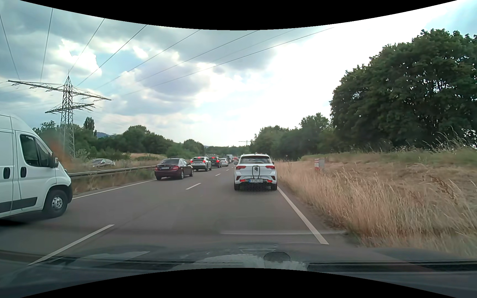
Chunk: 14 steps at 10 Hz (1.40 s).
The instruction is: Follow the waypoints while adhering to traffic rules and regulations
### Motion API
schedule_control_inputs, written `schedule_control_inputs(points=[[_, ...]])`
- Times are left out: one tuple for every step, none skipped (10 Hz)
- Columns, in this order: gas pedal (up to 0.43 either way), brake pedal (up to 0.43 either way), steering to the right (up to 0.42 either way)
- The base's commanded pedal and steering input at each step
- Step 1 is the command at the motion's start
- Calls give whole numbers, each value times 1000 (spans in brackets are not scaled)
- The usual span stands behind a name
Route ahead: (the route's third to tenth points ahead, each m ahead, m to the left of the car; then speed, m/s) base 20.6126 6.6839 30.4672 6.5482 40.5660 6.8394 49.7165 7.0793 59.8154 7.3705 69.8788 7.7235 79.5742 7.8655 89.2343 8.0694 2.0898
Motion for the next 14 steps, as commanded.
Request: schedule_control_inputs(points=[[0,0,-5],[0,0,-4],[0,0,-4],[0,0,-4],[0,0,-4],[0,0,-4],[0,0,-4],[0,0,-3],[0,0,-3],[0,0,-2],[0,0,0],[0,0,0],[0,0,0],[0,0,0]])
